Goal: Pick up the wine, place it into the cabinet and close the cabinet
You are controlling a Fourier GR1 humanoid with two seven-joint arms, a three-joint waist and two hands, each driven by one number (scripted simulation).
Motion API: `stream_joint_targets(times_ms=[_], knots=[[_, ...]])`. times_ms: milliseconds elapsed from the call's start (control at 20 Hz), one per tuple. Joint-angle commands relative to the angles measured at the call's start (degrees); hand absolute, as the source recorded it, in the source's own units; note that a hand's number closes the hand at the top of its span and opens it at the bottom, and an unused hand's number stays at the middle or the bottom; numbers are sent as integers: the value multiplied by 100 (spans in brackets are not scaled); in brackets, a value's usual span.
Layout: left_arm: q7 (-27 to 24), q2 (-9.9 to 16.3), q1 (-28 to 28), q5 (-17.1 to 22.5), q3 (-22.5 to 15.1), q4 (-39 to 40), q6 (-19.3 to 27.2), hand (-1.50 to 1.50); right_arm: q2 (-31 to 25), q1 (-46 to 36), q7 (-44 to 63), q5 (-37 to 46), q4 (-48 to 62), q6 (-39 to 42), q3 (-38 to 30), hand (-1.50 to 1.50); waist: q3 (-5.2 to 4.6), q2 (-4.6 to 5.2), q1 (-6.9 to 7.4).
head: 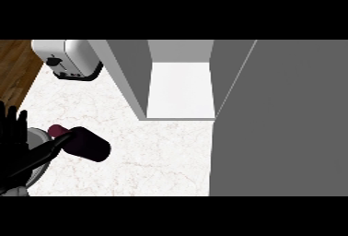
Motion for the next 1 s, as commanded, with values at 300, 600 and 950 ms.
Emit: stream_joint_targets(times_ms=[300, 600, 950], knots=[[-1157, -208, 516, 210, 231, 995, -427, -150, 101, -32, 40, 125, -112, -17, 143, -150, -1, 2, 3], [-1566, -76, 715, 544, 376, 1506, -968, -150, 195, 489, -563, 175, 113, 236, 210, -150, 2, 0, -7], [-1959, -74, 465, 555, 405, 2189, -1112, -150, 306, 47, 191, 567, -300, -160, 710, -150, -1, 2, -2]])
